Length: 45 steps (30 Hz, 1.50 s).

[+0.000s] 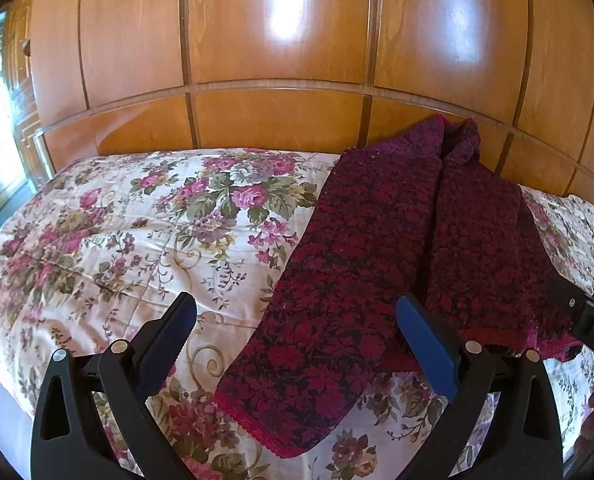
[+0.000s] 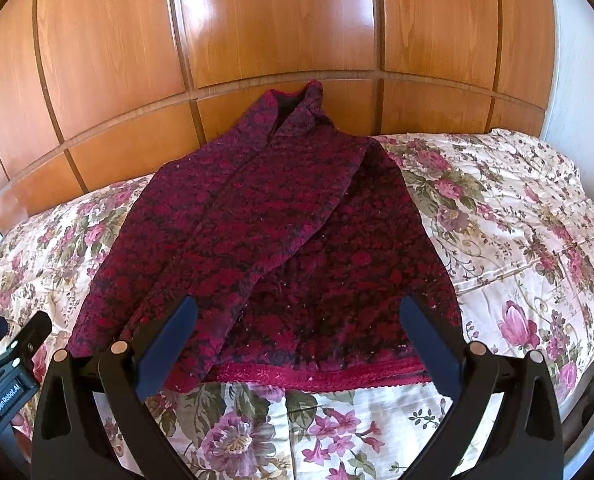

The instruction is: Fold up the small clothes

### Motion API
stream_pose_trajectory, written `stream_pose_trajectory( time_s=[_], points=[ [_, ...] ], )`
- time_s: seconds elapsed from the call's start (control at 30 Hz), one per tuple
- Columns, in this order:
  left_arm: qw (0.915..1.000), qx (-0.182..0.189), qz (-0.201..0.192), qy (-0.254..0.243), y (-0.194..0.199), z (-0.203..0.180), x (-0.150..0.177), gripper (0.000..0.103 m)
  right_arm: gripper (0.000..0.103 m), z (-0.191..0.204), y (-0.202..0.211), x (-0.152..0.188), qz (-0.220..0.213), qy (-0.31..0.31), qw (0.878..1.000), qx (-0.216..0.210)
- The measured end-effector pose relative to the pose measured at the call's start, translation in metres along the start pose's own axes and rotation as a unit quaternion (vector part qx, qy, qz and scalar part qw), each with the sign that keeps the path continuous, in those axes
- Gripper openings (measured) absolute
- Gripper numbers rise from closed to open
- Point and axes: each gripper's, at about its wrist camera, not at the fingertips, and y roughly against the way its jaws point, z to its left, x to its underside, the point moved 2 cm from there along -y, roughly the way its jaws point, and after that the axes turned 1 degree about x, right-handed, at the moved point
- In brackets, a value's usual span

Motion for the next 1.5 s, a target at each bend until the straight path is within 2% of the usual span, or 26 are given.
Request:
stream_pose_trajectory(
  time_s=[0.63, 0.7, 0.77, 0.8, 0.83, 0.9, 1.0, 1.07, 1.1, 1.13, 1.17, 1.2, 1.23, 1.3, 1.4, 1.5],
  points=[
    [0.9996, 0.006, 0.016, -0.023, -0.006, 0.003, 0.019, 0.099, 0.101, -0.001, 0.000, 0.003, 0.005, 0.003, 1.000, -0.007],
    [0.9992, 0.013, 0.019, -0.032, -0.007, 0.003, 0.025, 0.095, 0.101, -0.002, -0.001, 0.003, 0.009, -0.001, 1.000, -0.026],
    [0.9980, 0.016, 0.028, -0.054, -0.010, 0.003, 0.034, 0.085, 0.101, -0.003, -0.002, 0.004, 0.019, -0.006, 0.998, -0.056],
    [0.9972, 0.020, 0.035, -0.063, -0.011, 0.002, 0.039, 0.085, 0.098, -0.004, -0.005, 0.004, 0.029, -0.015, 0.996, -0.079],
    [0.9962, 0.030, 0.045, -0.069, -0.013, 0.003, 0.046, 0.085, 0.087, -0.004, -0.006, 0.004, 0.034, -0.020, 0.995, -0.091],
    [0.9947, 0.038, 0.052, -0.080, -0.015, 0.003, 0.056, 0.085, 0.073, -0.003, -0.010, 0.004, 0.046, -0.025, 0.992, -0.111],
    [0.9930, 0.041, 0.061, -0.093, -0.020, 0.001, 0.067, 0.076, 0.065, 0.003, -0.020, 0.006, 0.076, -0.033, 0.985, -0.151],
    [0.9926, 0.037, 0.077, -0.086, -0.029, 0.003, 0.072, 0.055, 0.065, 0.010, -0.028, 0.006, 0.091, -0.032, 0.981, -0.167],
    [0.9922, 0.038, 0.086, -0.081, -0.032, 0.004, 0.074, 0.047, 0.065, 0.015, -0.035, 0.005, 0.100, -0.034, 0.979, -0.173],
    [0.9922, 0.042, 0.092, -0.073, -0.035, 0.007, 0.074, 0.030, 0.065, 0.018, -0.040, 0.004, 0.106, -0.038, 0.977, -0.181],
    [0.9926, 0.047, 0.091, -0.065, -0.034, 0.010, 0.072, 0.021, 0.065, 0.020, -0.045, 0.002, 0.109, -0.040, 0.976, -0.186],
    [0.9933, 0.060, 0.086, -0.049, -0.030, 0.016, 0.068, 0.020, 0.060, 0.023, -0.051, -0.001, 0.111, -0.040, 0.975, -0.186],
    [0.9934, 0.075, 0.080, -0.033, -0.025, 0.022, 0.062, 0.016, 0.041, 0.026, -0.055, -0.003, 0.112, -0.035, 0.975, -0.186],
    [0.9932, 0.092, 0.072, -0.005, -0.018, 0.033, 0.048, 0.015, 0.016, 0.032, -0.056, -0.011, 0.105, -0.015, 0.978, -0.178],
    [0.9928, 0.105, 0.043, 0.038, -0.006, 0.057, 0.017, 0.015, 0.011, 0.035, -0.035, -0.026, 0.055, 0.033, 0.982, -0.176],
    [0.9912, 0.103, 0.027, 0.080, -0.010, 0.085, -0.017, 0.014, 0.010, 0.019, -0.018, -0.041, 0.012, 0.080, 0.988, -0.135]
  ],
)
